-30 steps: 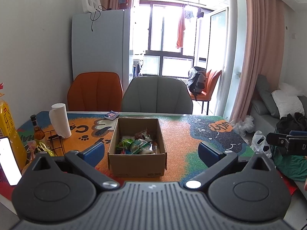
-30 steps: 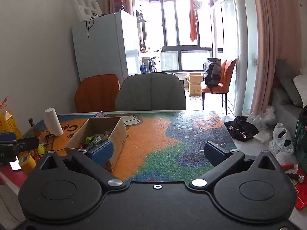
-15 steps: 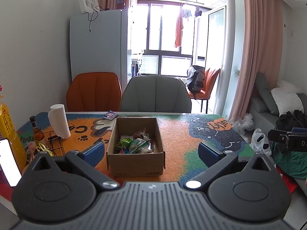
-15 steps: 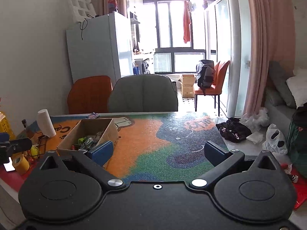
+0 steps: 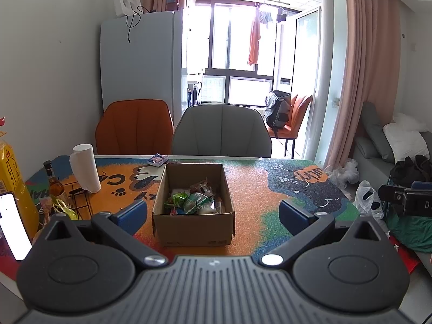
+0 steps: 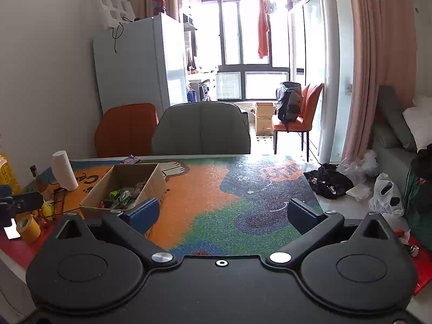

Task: Organize snacks

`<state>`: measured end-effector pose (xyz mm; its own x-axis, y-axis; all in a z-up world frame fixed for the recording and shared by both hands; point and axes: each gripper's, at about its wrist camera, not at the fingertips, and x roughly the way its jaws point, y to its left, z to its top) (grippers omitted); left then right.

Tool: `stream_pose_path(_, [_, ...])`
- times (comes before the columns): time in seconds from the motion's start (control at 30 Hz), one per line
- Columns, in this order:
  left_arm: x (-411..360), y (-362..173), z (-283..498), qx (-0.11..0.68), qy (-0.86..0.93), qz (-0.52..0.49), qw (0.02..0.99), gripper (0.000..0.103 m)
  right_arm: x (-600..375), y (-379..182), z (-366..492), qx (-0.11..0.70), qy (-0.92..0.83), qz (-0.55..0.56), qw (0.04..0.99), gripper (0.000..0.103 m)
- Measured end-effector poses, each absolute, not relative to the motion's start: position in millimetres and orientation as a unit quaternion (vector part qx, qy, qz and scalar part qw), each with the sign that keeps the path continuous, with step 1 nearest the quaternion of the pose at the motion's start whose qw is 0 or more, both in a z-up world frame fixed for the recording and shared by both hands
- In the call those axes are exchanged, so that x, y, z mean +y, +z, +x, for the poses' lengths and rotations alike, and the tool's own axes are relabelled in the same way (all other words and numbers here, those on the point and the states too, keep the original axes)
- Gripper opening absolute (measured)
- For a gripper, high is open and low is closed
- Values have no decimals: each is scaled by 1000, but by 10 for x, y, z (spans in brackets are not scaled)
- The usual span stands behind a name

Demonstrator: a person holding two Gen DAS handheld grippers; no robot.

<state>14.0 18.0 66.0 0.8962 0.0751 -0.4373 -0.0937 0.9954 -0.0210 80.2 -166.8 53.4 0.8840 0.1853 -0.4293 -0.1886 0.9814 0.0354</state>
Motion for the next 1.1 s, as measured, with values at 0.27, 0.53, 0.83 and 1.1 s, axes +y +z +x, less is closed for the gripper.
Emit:
stream_pose_path(0.27, [164, 655, 143, 223, 41, -19, 974, 103, -1662, 526, 806, 223, 99, -6, 970, 103])
stream_pose_path(0.53, [183, 644, 159, 225, 41, -20, 973, 103, -1665, 524, 801, 227, 103, -9, 969, 103])
stream_pose_path(0.83, [186, 636, 153, 225, 39, -19, 973, 103, -1682, 530, 798, 228, 110, -10, 967, 103])
stream_pose_path(1.1, [178, 631, 155, 225, 37, -19, 973, 103, -1699, 534, 805, 229, 109, -11, 967, 103])
